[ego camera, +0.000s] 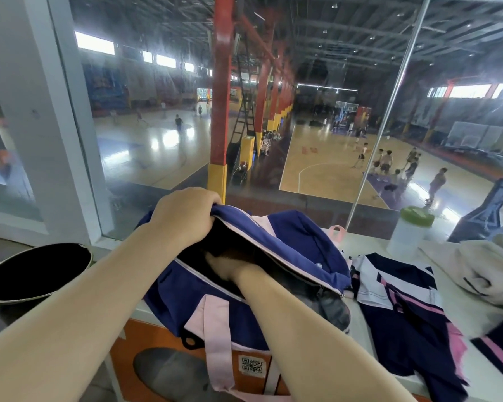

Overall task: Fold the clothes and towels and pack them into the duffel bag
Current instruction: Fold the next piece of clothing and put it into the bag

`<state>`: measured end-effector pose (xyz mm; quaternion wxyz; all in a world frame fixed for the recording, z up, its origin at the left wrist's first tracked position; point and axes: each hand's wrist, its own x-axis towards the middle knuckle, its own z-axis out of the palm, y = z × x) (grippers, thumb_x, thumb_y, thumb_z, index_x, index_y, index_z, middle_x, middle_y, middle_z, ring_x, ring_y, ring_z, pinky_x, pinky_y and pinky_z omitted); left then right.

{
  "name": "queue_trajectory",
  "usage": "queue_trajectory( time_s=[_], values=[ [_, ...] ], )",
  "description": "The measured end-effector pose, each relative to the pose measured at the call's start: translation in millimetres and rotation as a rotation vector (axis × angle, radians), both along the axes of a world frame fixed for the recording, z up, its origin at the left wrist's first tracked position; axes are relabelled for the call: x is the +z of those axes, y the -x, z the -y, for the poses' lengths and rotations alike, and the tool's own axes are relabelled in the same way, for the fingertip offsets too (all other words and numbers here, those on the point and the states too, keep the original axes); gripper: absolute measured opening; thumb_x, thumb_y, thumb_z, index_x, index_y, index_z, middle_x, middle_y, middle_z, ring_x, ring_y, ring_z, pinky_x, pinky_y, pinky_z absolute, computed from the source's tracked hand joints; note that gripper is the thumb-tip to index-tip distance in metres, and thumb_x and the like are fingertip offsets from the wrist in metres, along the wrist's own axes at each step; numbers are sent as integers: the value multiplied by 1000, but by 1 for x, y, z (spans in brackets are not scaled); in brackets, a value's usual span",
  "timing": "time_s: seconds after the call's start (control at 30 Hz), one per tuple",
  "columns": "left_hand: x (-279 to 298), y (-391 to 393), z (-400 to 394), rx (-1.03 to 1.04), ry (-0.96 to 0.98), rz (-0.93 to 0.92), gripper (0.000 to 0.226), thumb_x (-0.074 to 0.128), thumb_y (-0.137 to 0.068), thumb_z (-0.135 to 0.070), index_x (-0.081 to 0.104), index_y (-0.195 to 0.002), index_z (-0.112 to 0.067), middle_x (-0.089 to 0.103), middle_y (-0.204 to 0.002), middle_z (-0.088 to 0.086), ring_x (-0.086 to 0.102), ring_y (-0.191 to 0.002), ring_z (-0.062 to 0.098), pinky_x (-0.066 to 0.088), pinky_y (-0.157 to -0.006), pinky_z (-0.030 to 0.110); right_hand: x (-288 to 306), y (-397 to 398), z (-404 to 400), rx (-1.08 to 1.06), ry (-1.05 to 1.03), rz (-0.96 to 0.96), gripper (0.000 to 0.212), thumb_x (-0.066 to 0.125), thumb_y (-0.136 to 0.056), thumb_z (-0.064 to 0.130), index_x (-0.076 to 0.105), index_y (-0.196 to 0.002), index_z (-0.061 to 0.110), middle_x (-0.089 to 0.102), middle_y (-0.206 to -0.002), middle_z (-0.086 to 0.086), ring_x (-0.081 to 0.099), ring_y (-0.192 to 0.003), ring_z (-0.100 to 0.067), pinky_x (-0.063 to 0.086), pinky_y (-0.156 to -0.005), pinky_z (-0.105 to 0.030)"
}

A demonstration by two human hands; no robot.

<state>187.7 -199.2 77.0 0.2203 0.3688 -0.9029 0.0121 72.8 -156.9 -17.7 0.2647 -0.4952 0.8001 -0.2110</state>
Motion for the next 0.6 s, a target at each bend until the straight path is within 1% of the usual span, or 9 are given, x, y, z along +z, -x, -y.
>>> queue_trajectory(
  time_s=[0.07,0.17,0.33,0.4,0.5,0.6],
  values=[
    [1,-1,-3,6,-3,21,30,51,-87,-14,65,-107,-31,65,-106,-1,60,-97,24,50,-83,41,4,0,-17,37,2,-59,57,32,-99,52,35,-147,22,45,-145,-8,44,-128,-29,32,-105,-35],
    [2,-4,-11,13,1,60,32,50,-89,-16,63,-113,-31,62,-112,0,59,-102,25,49,-85,42,13,-6,-39,82,21,-72,56,30,-100,52,40,-143,18,50,-140,-11,49,-121,-30,35,-100,-35],
    [-3,-5,-30,34,29,119,38,49,-90,-20,56,-127,-28,58,-120,2,56,-110,27,50,-89,42,27,-3,-86,120,136,-57,54,34,-101,47,41,-144,15,48,-143,-13,46,-127,-32,32,-107,-37],
    [-3,-2,-42,47,31,142,40,52,-91,-21,52,-130,-26,57,-124,3,55,-114,26,49,-91,40,31,-2,-107,121,164,-34,53,35,-100,47,43,-142,15,50,-142,-14,46,-127,-31,33,-107,-37],
    [-2,7,-63,43,36,181,45,54,-89,-21,48,-134,-25,55,-133,3,48,-126,29,44,-98,43,36,1,-138,115,210,-4,49,37,-100,46,47,-137,16,55,-135,-11,51,-120,-28,37,-100,-35],
    [-1,20,-85,0,16,202,52,52,-88,-19,44,-139,-26,52,-140,1,46,-129,25,39,-105,43,42,8,-167,102,286,-12,40,38,-100,41,54,-129,18,61,-127,-6,55,-114,-24,39,-89,-31]
  ],
)
